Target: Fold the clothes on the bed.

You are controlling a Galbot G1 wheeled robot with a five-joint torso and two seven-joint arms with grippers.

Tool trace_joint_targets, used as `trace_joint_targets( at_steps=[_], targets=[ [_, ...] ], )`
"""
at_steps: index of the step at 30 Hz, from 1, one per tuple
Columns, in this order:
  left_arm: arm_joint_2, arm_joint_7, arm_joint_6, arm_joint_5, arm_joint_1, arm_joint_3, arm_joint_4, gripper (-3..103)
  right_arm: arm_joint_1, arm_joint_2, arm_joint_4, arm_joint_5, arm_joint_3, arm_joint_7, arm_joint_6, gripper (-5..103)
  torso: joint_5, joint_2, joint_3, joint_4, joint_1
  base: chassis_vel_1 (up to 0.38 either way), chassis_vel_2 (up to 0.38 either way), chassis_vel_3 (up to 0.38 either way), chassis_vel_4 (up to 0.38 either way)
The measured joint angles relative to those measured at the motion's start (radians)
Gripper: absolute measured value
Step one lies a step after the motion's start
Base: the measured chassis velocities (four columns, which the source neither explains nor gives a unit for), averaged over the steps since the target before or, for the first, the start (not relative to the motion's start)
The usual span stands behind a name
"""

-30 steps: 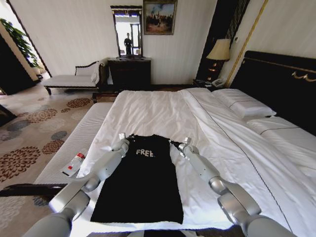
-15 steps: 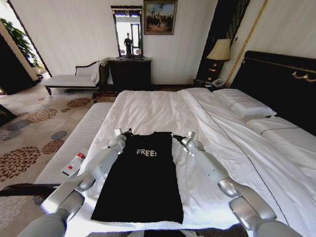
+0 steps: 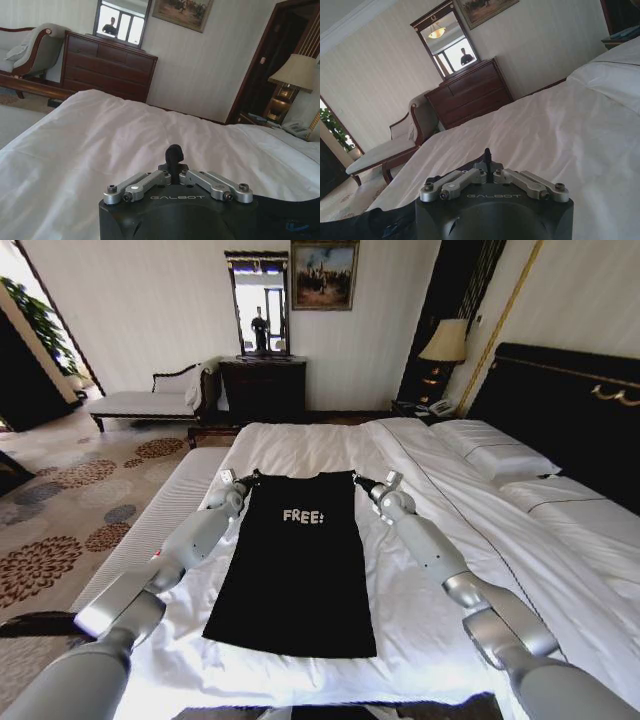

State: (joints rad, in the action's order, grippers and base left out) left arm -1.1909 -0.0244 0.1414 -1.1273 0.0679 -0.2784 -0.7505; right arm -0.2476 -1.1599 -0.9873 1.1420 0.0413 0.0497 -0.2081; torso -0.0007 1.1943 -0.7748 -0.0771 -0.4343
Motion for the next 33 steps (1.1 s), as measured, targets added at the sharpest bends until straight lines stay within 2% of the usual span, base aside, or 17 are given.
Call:
trace_joint_targets(
  at_steps=[4,7,9,13,23,27,32,33],
  targets=[
    [-0.026,0.039,-0.007,0.004,-0.051,-0.032,0.071,2,0.034,-0.013,0.055,-0.004,0.014,-0.004,0.012,1,0.0000,0.000,0.000,-0.0001,0.000,0.000,0.000,0.000,0.000],
    [-0.069,0.066,-0.029,0.057,-0.096,-0.043,0.171,2,0.074,-0.045,0.132,-0.011,0.041,-0.026,0.025,1,0.0000,0.000,0.000,0.0000,0.000,0.000,0.000,0.000,0.000],
    [-0.099,0.073,-0.048,0.093,-0.116,-0.033,0.231,2,0.098,-0.062,0.187,-0.024,0.068,-0.050,0.037,1,0.0000,0.000,0.000,0.0004,0.000,0.000,0.000,0.000,0.000],
    [-0.145,0.076,-0.055,0.107,-0.131,0.004,0.278,2,0.119,-0.081,0.236,-0.038,0.078,-0.079,0.054,1,0.0000,0.000,0.000,0.0003,0.000,0.000,0.000,0.000,0.000],
    [-0.146,0.073,-0.048,0.113,-0.091,0.025,0.261,2,0.095,-0.077,0.226,-0.054,0.058,-0.086,0.056,1,-0.0001,0.000,0.000,0.0000,0.000,0.000,0.000,0.000,0.000],
    [-0.119,0.060,-0.048,0.118,-0.038,0.042,0.209,2,0.064,-0.067,0.192,-0.077,0.058,-0.087,0.062,1,-0.0001,0.000,0.000,0.0001,0.000,0.000,0.000,0.000,0.000],
    [-0.047,0.006,-0.048,0.136,0.102,0.098,0.028,2,-0.053,-0.035,0.060,-0.122,0.042,-0.083,0.073,1,-0.0004,0.000,0.000,0.0002,0.000,0.000,0.000,0.000,0.000],
    [-0.047,0.006,-0.048,0.136,0.102,0.098,0.028,2,-0.053,-0.035,0.060,-0.122,0.042,-0.083,0.073,1,-0.0004,0.000,0.000,0.0002,0.000,0.000,0.000,0.000,0.000]
  ],
)
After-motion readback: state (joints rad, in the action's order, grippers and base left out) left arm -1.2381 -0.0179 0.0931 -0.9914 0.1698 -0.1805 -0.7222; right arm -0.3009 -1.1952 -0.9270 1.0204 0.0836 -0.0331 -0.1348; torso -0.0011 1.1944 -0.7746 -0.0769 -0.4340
